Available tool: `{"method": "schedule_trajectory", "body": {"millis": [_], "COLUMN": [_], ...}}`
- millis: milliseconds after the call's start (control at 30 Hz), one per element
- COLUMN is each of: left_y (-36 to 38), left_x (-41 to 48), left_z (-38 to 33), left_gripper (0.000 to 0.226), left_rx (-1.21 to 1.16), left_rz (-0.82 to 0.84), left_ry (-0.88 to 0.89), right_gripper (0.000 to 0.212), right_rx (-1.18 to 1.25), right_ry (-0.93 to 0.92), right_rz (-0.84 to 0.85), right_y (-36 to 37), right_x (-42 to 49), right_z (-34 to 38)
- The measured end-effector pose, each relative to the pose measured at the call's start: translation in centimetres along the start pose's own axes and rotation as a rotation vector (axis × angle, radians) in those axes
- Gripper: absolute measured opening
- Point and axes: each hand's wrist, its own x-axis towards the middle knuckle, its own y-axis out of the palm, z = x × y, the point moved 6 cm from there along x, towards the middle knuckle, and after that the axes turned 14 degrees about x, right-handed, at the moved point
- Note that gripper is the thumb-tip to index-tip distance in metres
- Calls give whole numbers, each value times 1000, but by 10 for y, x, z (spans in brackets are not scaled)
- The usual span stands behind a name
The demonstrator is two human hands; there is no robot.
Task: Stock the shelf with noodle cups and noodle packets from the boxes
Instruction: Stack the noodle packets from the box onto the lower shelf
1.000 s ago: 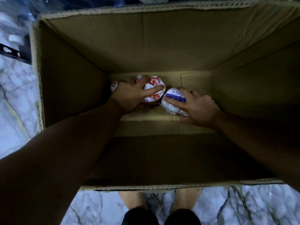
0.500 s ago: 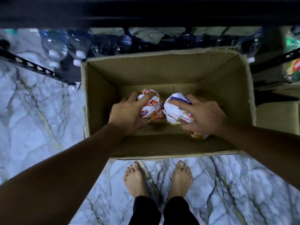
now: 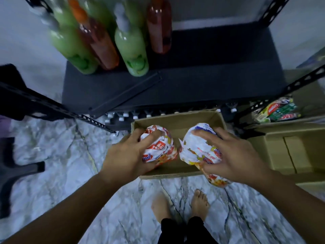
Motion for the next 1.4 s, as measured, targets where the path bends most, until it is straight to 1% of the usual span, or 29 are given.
{"method": "schedule_trajectory", "body": {"millis": [67,133,200,333,533,667,767,933,1167,1400], "left_y": [-47,-103,-142,-228,-336,-397,-434,-485,-531,-550], "left_x": [-10,-23,-30,-42,-46,-45,-38,-27,-7,25], "left_z": [1,3,5,5,-2,-6,-7,-7,-3,12], "left_gripper": [85,84,88,93,96,90,90,96,98,97], "left_rx": [25,34,46,111,186,236,266,302,326,287], "left_rz": [-17,-47,-79,-145,-239,-297,-279,-317,-366,-298], "left_ry": [41,72,87,131,175,147,171,149,144,100], "right_gripper": [88,86,86,90,89,88,88,91,93,93], "right_rx": [-7,-7,-5,-76,-158,-185,-218,-286,-320,-392], "right_ry": [-29,-54,-86,-141,-223,-275,-312,-350,-418,-409], "right_rz": [-25,-60,-79,-83,-152,-185,-189,-238,-271,-230], "right_y": [-29,-66,-94,-159,-249,-299,-332,-378,-424,-453], "right_x": [-15,-34,-44,-69,-97,-111,-116,-115,-96,-62], "right_z": [33,69,92,143,206,236,258,279,282,285]}}
